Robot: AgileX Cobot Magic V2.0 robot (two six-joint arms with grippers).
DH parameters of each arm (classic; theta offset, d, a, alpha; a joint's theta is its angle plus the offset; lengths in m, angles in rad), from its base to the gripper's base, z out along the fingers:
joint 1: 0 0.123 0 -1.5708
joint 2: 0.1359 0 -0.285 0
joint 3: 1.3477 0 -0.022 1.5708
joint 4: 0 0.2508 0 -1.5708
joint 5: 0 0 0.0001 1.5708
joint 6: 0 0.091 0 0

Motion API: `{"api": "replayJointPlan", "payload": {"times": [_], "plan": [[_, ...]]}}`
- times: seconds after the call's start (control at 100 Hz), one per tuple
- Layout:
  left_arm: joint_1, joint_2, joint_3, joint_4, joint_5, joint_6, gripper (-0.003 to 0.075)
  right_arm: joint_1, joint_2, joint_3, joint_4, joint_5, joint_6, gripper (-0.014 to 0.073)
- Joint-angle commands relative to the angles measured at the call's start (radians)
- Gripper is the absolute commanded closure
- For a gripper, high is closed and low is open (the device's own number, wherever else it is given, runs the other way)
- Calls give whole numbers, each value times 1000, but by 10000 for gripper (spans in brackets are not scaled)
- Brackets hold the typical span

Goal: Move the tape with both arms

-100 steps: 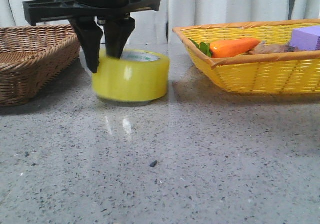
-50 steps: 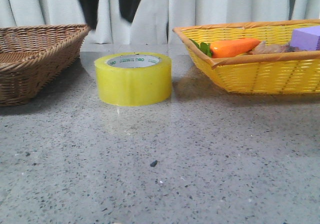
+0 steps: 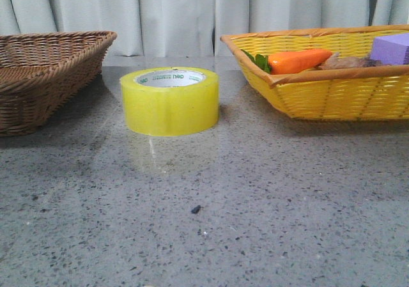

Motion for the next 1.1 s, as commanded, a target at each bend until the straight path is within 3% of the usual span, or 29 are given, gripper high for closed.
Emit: {"api": "replayJointPlan", "payload": {"times": [0.0, 0.16, 0.39, 0.9, 0.99, 1.09], "plan": [[-71, 110, -103, -16, -11, 41, 323, -3, -79, -27, -33, -10, 0, 253], [-144, 320, -257, -16, 135, 93, 323, -3, -128, -27, -44, 12, 0, 253], [-157, 569, -451, -20, 402, 212, 323, -3, -148, -27, -68, 39, 0, 253], [-157, 746, -509, -20, 353, 297, 327, -3, -148, -27, -70, 39, 0, 253], [-157, 752, -509, -20, 346, 297, 374, -3, -148, -27, -70, 39, 0, 253], [-157, 752, -509, -21, 325, 297, 484, -3, -148, -27, -75, 39, 0, 253]]}}
